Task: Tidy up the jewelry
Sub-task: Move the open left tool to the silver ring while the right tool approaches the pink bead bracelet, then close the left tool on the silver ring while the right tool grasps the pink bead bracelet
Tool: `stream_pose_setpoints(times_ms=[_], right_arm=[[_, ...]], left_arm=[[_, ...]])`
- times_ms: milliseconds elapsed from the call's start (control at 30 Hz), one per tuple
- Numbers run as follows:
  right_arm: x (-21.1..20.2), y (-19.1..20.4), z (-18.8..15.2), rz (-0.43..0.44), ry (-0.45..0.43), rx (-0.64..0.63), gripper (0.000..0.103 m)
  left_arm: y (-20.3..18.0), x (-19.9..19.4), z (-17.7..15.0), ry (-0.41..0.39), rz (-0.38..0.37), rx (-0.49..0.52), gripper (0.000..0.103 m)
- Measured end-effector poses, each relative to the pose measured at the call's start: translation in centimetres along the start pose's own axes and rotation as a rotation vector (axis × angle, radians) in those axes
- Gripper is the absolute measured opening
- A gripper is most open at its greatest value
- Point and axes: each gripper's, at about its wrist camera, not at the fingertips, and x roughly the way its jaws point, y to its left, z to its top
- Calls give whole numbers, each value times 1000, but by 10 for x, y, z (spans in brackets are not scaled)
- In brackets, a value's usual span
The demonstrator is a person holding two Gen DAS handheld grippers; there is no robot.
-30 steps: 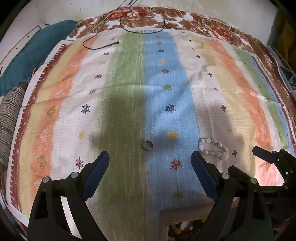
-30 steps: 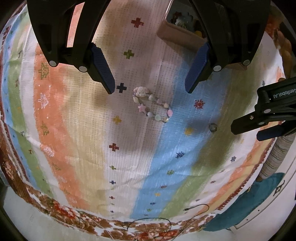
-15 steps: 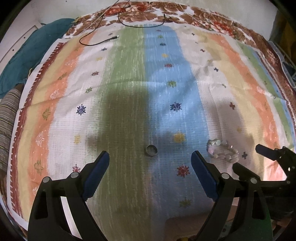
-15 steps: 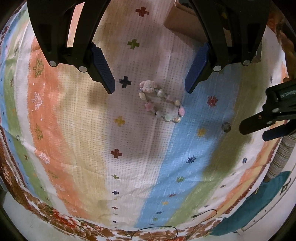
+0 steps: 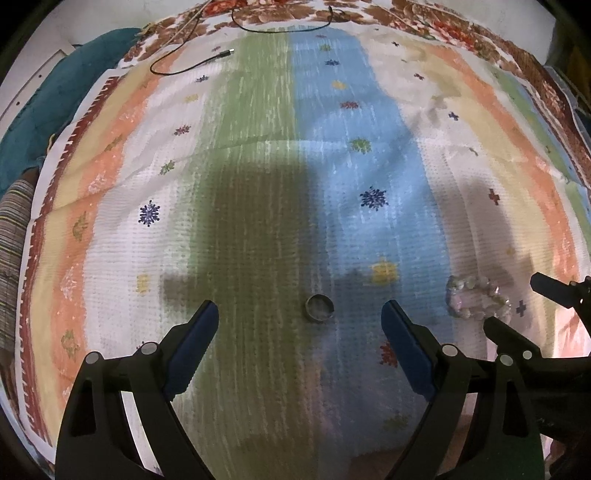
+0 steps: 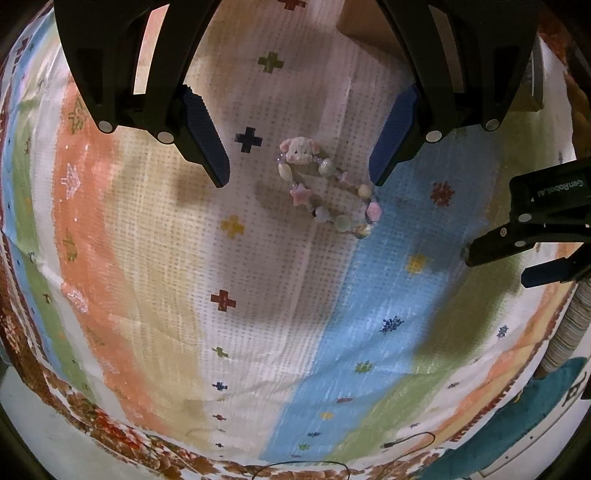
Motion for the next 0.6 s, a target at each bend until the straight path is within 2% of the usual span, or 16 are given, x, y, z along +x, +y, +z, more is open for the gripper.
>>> stream_pose_setpoints(times_ms=[300,467,533,600], right_arm=[[14,5,2,-9,19,-8,78],[18,12,3,-31,17,-41,77],[19,12,2,-47,21,-49,63],[17,11,3,-54,19,-45,55]], left_arm=[[0,17,2,30,5,7,85],[-2,26,2,55,-7,27,65],[-4,28,2,55,2,39,58],[-6,28,2,45,3,52,53]])
